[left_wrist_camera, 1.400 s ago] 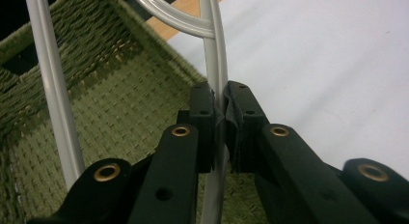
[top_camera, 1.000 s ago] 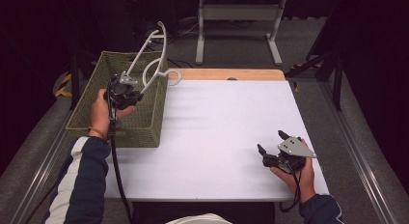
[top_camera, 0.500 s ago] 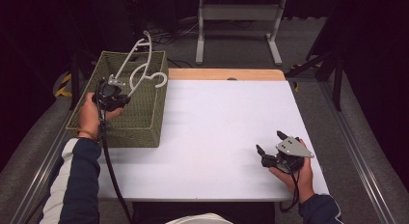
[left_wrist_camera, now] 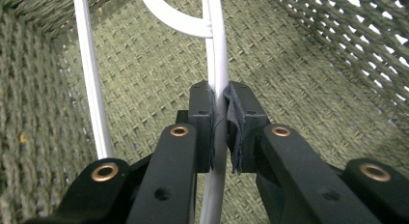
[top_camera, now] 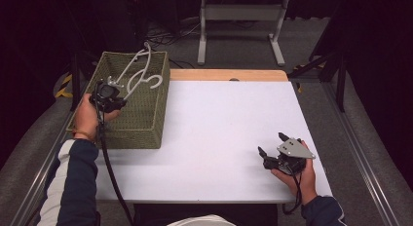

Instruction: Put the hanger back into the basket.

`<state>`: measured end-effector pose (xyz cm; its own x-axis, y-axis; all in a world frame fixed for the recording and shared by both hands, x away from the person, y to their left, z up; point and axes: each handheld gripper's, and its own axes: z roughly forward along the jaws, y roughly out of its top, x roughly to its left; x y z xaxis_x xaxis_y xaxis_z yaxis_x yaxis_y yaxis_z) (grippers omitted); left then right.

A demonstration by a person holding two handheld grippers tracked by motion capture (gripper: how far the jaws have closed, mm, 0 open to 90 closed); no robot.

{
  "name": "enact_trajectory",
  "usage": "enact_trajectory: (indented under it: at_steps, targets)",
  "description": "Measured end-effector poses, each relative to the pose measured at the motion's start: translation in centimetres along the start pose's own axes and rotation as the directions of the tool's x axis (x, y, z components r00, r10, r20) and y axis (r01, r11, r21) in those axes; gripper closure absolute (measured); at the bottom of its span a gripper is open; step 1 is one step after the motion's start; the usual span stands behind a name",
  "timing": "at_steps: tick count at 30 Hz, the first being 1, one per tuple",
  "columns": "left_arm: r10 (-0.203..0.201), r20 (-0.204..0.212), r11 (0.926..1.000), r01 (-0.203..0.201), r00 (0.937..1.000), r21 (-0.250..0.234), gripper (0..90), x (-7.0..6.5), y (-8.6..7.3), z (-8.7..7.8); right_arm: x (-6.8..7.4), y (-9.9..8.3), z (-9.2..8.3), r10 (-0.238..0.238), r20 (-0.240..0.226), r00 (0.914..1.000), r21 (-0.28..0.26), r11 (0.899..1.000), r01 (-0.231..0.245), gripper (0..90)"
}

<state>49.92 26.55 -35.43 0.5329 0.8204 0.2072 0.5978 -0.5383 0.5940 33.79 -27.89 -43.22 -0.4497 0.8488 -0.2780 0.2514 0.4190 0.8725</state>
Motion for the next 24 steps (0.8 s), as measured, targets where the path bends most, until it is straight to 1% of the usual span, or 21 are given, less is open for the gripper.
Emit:
enact_trajectory:
  at_steps: [2,4,5,7,8,9,10,12,13,15,16,17,18,19,20,21,22,23,24]
  targets:
    - [0.0,0.001,1.0,0.0,1.0,-0.005,81.3,0.0,-0.1,-0.1,0.0,0.0,0.0,0.0,0.0,1.0,0.002,1.0,0.0,16.2]
    - [0.0,0.001,1.0,0.0,1.0,0.008,80.9,0.0,-0.2,0.0,0.0,0.0,0.0,-0.001,0.0,1.0,0.002,1.0,0.001,16.3]
    - [0.003,-0.002,1.0,-0.003,1.0,0.003,79.9,0.0,-0.2,-0.1,0.1,0.0,0.0,-0.003,0.001,1.0,0.002,1.0,0.003,16.2]
    - [-0.007,-0.002,0.9999,0.007,1.0,-0.013,78.7,0.0,-0.3,-0.3,0.1,0.0,0.0,-0.004,0.001,1.0,0.002,1.0,0.004,16.2]
    - [-0.014,-0.013,0.9996,0.014,0.9998,-0.023,75.7,0.0,-0.4,-0.4,0.1,0.0,0.0,-0.004,0.001,1.0,0.002,1.0,0.004,16.2]
    - [-0.024,-0.011,0.9994,0.024,0.9997,-0.025,72.3,0.0,-0.4,-0.5,0.1,0.0,0.1,-0.003,0.001,1.0,0.003,1.0,0.003,16.2]
    - [-0.025,-0.007,0.9991,0.024,0.9997,-0.035,70.5,0.0,-0.4,-0.6,0.1,0.0,0.1,-0.003,0.0,1.0,0.004,1.0,0.003,16.2]
    - [-0.02,0.003,0.9981,0.02,0.9998,-0.059,70.8,-0.2,-0.5,-0.8,0.1,0.0,0.1,-0.006,0.001,1.0,0.004,1.0,0.006,16.3]
    - [-0.024,0.006,0.9968,0.024,0.9997,-0.077,69.9,-0.3,-0.5,-0.9,0.1,0.0,0.1,-0.006,0.001,1.0,0.004,1.0,0.006,16.3]
    - [-0.016,0.016,0.9935,0.018,0.9997,-0.113,66.1,-0.7,-0.4,-1.3,0.1,0.0,0.1,-0.004,0.002,1.0,0.002,1.0,0.004,16.3]
    - [-0.013,0.018,0.9908,0.016,0.9998,-0.134,65.0,-0.9,-0.4,-1.4,0.1,0.0,0.1,-0.004,0.002,1.0,0.002,1.0,0.004,16.3]
    - [-0.019,0.027,0.9854,0.024,0.9995,-0.169,63.9,-1.2,-0.4,-1.6,0.1,0.0,0.0,-0.004,0.003,1.0,0.002,1.0,0.004,16.4]
    - [-0.011,0.03,0.9811,0.016,0.9995,-0.193,61.4,-1.4,-0.3,-1.9,0.1,0.0,0.0,-0.006,0.003,1.0,0.001,1.0,0.006,16.4]
    - [-0.004,0.03,0.9753,0.01,0.9995,-0.221,59.3,-1.6,-0.3,-2.1,0.1,0.0,0.0,-0.006,0.003,1.0,0.001,1.0,0.006,16.4]
    - [-0.004,0.03,0.9753,0.01,0.9995,-0.221,57.7,-1.6,-0.3,-2.1,0.1,0.0,0.0,-0.006,0.002,1.0,0.001,1.0,0.006,16.4]
    - [0.016,0.037,0.9611,-0.005,0.9992,-0.276,54.9,-2.3,-0.3,-2.6,0.1,0.0,0.0,-0.006,0.002,1.0,0.001,1.0,0.006,16.4]
    - [0.016,0.037,0.9611,-0.005,0.9992,-0.276,52.9,-2.3,-0.3,-2.6,0.1,0.0,0.0,-0.006,0.002,1.0,0.001,1.0,0.006,16.4]
    - [0.02,0.038,0.9522,-0.007,0.9991,-0.306,50.5,-2.7,-0.3,-2.8,0.1,0.0,0.0,-0.006,0.002,1.0,0.001,1.0,0.006,16.4]
    - [0.027,0.034,0.9472,-0.015,0.999,-0.32,50.5,-2.8,-0.3,-3.0,0.1,0.0,0.0,-0.006,0.002,1.0,0.001,1.0,0.006,16.4]
